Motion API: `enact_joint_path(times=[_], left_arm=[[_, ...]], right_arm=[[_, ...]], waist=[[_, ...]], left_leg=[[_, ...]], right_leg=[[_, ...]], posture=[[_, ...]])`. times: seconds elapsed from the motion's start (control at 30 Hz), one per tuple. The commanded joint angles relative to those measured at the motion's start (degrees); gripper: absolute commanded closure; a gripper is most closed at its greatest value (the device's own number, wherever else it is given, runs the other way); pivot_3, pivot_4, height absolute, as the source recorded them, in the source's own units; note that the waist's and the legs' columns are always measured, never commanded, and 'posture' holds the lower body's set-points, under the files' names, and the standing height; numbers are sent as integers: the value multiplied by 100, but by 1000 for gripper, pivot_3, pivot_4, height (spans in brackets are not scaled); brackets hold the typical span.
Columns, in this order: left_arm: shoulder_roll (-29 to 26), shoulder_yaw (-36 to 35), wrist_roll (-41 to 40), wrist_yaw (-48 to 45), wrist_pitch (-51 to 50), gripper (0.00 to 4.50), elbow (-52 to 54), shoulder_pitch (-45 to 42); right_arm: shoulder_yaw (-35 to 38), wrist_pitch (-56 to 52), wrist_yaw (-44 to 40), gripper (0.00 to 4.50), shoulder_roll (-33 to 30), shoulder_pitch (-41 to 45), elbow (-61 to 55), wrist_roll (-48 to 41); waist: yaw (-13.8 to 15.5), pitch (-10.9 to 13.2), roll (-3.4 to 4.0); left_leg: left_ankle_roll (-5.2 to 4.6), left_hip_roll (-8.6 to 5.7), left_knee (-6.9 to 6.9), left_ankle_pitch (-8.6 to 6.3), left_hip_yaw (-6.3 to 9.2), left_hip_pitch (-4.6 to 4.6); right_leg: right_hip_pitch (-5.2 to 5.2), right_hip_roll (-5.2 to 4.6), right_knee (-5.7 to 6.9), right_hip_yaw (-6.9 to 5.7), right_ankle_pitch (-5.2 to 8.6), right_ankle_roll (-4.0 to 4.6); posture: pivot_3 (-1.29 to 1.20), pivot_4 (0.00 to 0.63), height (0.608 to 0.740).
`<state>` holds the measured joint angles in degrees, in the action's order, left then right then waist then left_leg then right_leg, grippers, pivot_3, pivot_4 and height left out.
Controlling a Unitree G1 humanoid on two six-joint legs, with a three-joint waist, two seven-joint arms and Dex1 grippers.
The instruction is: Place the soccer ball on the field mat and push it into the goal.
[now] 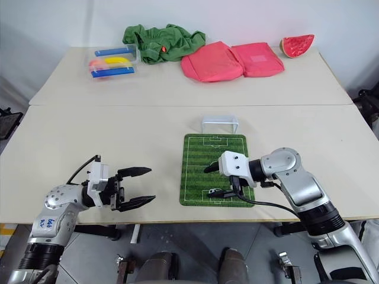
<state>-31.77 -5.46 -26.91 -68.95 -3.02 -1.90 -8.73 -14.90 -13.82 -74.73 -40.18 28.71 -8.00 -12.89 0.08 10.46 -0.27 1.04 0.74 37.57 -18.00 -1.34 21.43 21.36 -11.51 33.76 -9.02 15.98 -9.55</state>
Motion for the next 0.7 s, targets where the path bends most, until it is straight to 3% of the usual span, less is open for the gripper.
enact_joint_path(times=[0.03, 0.23, 0.53, 0.7], left_arm=[[-5, -23, -91, -61, 63, 0, 8, -61], [2, -9, -106, -97, 39, 0, -10, -74], [-24, -13, -105, -146, 15, 0, -48, -138], [-50, -34, -92, -154, 0, 0, -82, -220]], right_arm=[[96, -184, -45, 2378, -133, -222, -513, -232], [-84, -221, -105, 4478, -334, -685, -822, -133], [-166, 73, 173, 4478, 16, -573, -69, 124], [25, 506, 609, 4478, 317, 143, 1119, 470]], waist=[[7, 0, 0], [0, 0, 0], [-17, 0, 0], [-32, 0, 0]], left_leg=[[0, 0, 0, 0, 0, 1], [-2, 0, 3, -2, 0, 3], [-1, 2, 4, -2, -3, 2], [-1, 3, 9, -2, -9, 2]], right_leg=[[0, 0, -1, 0, 0, 0], [0, 0, -1, 1, 0, 0], [1, 2, 0, 3, 0, 0], [4, 3, 4, 8, -1, 2]], posture=[[0, 150, 740], [0, 150, 740], [0, 150, 740], [0, 150, 740]])
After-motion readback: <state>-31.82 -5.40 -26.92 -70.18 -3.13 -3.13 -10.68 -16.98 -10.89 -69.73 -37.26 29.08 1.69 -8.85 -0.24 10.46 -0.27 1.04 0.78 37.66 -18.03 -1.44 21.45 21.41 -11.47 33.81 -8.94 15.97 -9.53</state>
